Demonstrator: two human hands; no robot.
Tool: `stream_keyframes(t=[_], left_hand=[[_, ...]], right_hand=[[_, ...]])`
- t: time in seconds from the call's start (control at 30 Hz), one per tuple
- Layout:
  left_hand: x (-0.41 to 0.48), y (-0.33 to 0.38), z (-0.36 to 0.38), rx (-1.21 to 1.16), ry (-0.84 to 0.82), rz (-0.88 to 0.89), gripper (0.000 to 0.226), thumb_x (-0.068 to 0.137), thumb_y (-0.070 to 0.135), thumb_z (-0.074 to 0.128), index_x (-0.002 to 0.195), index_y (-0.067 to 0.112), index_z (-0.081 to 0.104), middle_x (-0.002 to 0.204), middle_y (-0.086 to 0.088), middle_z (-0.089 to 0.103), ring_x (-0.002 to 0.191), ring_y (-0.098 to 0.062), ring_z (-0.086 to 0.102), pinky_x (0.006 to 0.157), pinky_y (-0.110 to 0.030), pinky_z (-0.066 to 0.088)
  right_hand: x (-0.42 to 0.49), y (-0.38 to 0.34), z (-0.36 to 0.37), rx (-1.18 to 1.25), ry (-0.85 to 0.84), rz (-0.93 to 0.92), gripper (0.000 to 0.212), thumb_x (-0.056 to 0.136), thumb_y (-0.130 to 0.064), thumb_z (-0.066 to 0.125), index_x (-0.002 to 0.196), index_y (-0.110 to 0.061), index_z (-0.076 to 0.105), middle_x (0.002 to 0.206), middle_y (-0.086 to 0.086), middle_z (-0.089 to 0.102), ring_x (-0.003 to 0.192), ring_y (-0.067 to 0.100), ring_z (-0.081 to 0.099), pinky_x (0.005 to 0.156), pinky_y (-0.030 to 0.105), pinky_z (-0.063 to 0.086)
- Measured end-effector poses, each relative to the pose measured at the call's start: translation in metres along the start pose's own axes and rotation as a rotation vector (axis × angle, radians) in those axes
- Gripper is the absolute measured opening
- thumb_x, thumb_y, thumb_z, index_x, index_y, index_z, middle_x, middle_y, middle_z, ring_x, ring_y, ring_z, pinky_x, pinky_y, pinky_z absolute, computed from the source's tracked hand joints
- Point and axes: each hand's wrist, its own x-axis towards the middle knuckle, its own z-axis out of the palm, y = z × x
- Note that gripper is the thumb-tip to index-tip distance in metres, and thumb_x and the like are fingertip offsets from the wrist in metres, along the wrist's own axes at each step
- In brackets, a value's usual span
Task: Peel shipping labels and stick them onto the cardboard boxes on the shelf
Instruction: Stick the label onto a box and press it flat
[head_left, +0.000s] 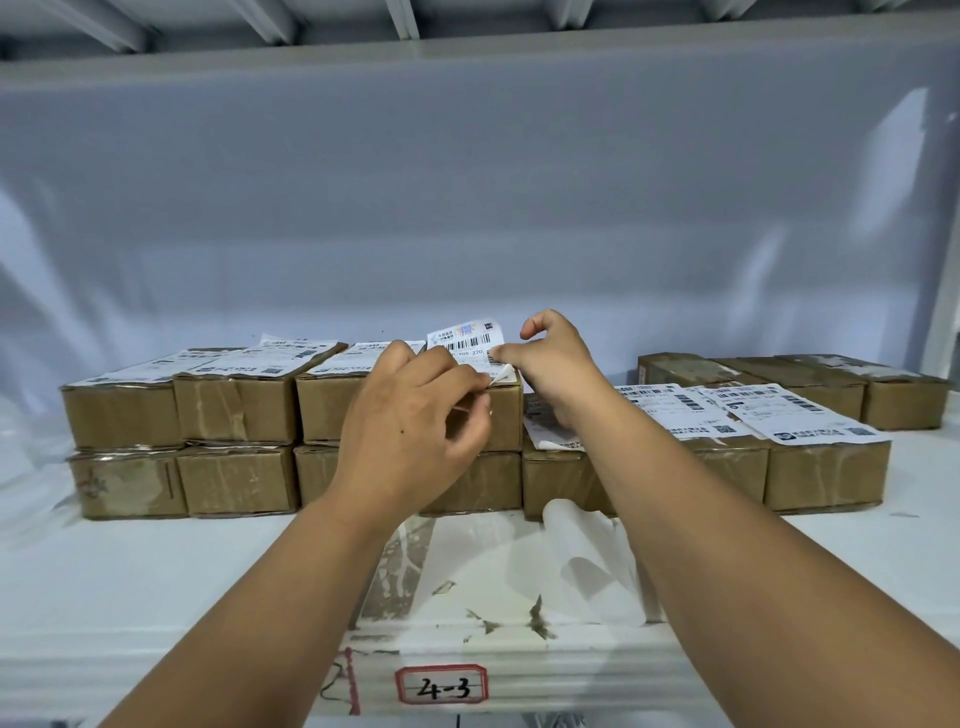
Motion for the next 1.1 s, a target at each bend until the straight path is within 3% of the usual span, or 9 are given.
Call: stream_keyframes(t=[0.17, 0.23, 0.3, 0.37, 0.43, 0.6, 0.83, 0.97, 1.1], left_hand=[[-0.001, -0.001, 0.001, 0.005, 0.006, 0.013, 0.026, 0.083, 0.027, 0.05, 0.086, 0.013, 0.072, 0.075, 0.001, 0.063, 0.066, -0.022, 0.042, 0.067, -0.02, 0.025], [-0.001, -0.002, 0.003, 0.013, 0.006, 0.008, 0.026, 0.083, 0.028, 0.05, 0.087, 0.013, 0.072, 0.076, 0.001, 0.062, 0.067, -0.022, 0.042, 0.067, -0.023, 0.029], [-0.002, -0.003, 0.005, 0.021, 0.003, -0.002, 0.026, 0.082, 0.029, 0.05, 0.087, 0.014, 0.071, 0.076, 0.001, 0.062, 0.067, -0.022, 0.042, 0.066, -0.028, 0.035], [-0.002, -0.003, 0.006, 0.052, -0.002, -0.017, 0.025, 0.081, 0.031, 0.051, 0.087, 0.016, 0.07, 0.076, 0.001, 0.06, 0.067, -0.023, 0.044, 0.067, -0.034, 0.039], [-0.003, -0.003, 0.007, 0.096, -0.004, -0.029, 0.025, 0.08, 0.032, 0.051, 0.091, 0.019, 0.069, 0.076, 0.002, 0.058, 0.07, -0.023, 0.043, 0.073, -0.036, 0.038], [-0.006, -0.005, 0.007, 0.073, -0.014, 0.016, 0.032, 0.082, 0.034, 0.051, 0.105, 0.022, 0.069, 0.08, 0.002, 0.053, 0.075, -0.012, 0.024, 0.072, -0.031, 0.035], [-0.007, -0.006, 0.006, 0.007, -0.034, 0.014, 0.036, 0.08, 0.039, 0.05, 0.109, 0.025, 0.068, 0.083, 0.002, 0.051, 0.078, -0.01, 0.021, 0.072, -0.026, 0.028], [-0.007, -0.004, 0.008, 0.001, -0.031, -0.023, 0.037, 0.081, 0.042, 0.049, 0.108, 0.027, 0.068, 0.086, 0.001, 0.052, 0.079, -0.011, 0.022, 0.074, -0.03, 0.034], [-0.006, -0.003, 0.008, -0.002, -0.034, -0.028, 0.037, 0.081, 0.043, 0.049, 0.108, 0.027, 0.068, 0.084, 0.001, 0.051, 0.079, -0.012, 0.024, 0.074, -0.03, 0.034]], right_hand=[[0.0, -0.001, 0.001, 0.052, -0.054, -0.03, 0.026, 0.082, 0.001, 0.06, 0.077, -0.022, 0.049, 0.084, 0.007, 0.054, 0.055, 0.016, 0.046, 0.049, 0.022, 0.036], [0.002, 0.0, 0.004, -0.037, -0.036, -0.134, 0.031, 0.081, 0.003, 0.058, 0.075, -0.028, 0.058, 0.102, 0.006, 0.052, 0.075, 0.018, 0.053, 0.063, 0.024, 0.043], [0.001, -0.001, 0.002, -0.154, 0.016, -0.243, 0.035, 0.081, 0.0, 0.059, 0.072, -0.033, 0.062, 0.103, -0.004, 0.045, 0.101, 0.016, 0.046, 0.08, 0.022, 0.038], [-0.003, -0.006, -0.001, -0.25, 0.024, -0.368, 0.03, 0.081, -0.003, 0.062, 0.074, -0.032, 0.067, 0.092, -0.012, 0.045, 0.106, 0.013, 0.04, 0.082, 0.018, 0.032], [-0.009, -0.012, -0.004, -0.217, -0.091, -0.416, 0.021, 0.082, -0.008, 0.066, 0.076, -0.028, 0.071, 0.091, -0.013, 0.06, 0.104, 0.01, 0.05, 0.084, 0.019, 0.038], [-0.012, -0.018, -0.012, -0.128, -0.476, -0.325, 0.023, 0.088, -0.002, 0.061, 0.09, -0.021, 0.074, 0.094, -0.006, 0.073, 0.097, 0.006, 0.066, 0.095, 0.025, 0.049], [-0.003, -0.034, -0.01, -0.408, -0.685, -0.193, 0.035, 0.092, -0.002, 0.045, 0.115, -0.018, 0.067, 0.105, -0.016, 0.063, 0.1, -0.002, 0.056, 0.084, 0.009, 0.041], [0.002, -0.046, 0.0, -0.597, -0.799, -0.098, 0.031, 0.093, -0.011, 0.042, 0.082, -0.034, 0.06, 0.08, -0.03, 0.057, 0.084, -0.005, 0.051, 0.072, 0.013, 0.035], [0.007, -0.052, 0.005, -0.701, -0.777, -0.065, 0.021, 0.092, -0.035, 0.045, 0.082, -0.026, 0.062, 0.114, -0.01, 0.06, 0.108, 0.011, 0.05, 0.086, 0.021, 0.036]])
